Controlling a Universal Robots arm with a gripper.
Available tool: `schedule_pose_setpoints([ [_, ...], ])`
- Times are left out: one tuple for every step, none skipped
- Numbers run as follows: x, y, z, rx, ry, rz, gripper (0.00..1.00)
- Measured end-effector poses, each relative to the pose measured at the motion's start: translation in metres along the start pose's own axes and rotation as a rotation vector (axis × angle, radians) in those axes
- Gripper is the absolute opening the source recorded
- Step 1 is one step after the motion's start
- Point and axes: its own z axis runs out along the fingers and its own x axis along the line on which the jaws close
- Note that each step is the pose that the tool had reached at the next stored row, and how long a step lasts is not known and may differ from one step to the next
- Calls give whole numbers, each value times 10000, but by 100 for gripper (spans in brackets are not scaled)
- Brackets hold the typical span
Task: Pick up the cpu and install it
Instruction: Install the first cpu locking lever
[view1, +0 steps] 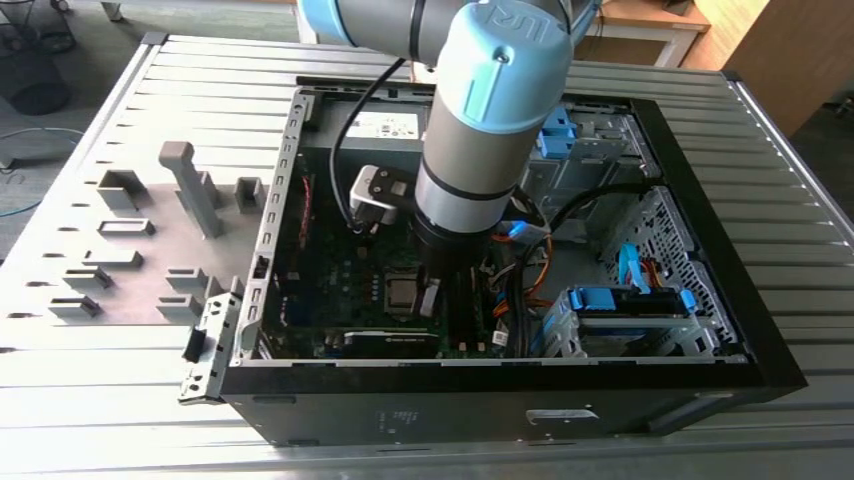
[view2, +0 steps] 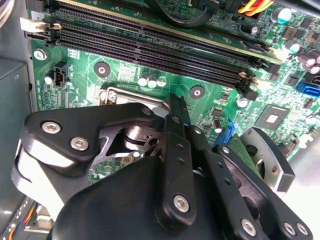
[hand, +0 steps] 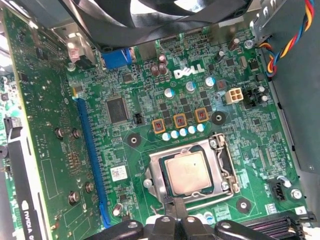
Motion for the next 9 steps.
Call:
schedule_pose_setpoints([
  [0, 0, 4, 1, 4, 3, 11],
  [0, 0, 8, 2, 8, 5, 11],
  [0, -1, 13, 3, 12, 7, 11],
  [0, -1, 15, 4, 17, 9, 11],
  [0, -1, 17, 5, 21, 11, 11],
  [1, -1, 20, 6, 25, 13, 11],
  [1, -2, 22, 7, 28, 15, 11],
  [1, -3, 24, 8, 31, 17, 11],
  [2, -5, 26, 9, 36, 19, 11],
])
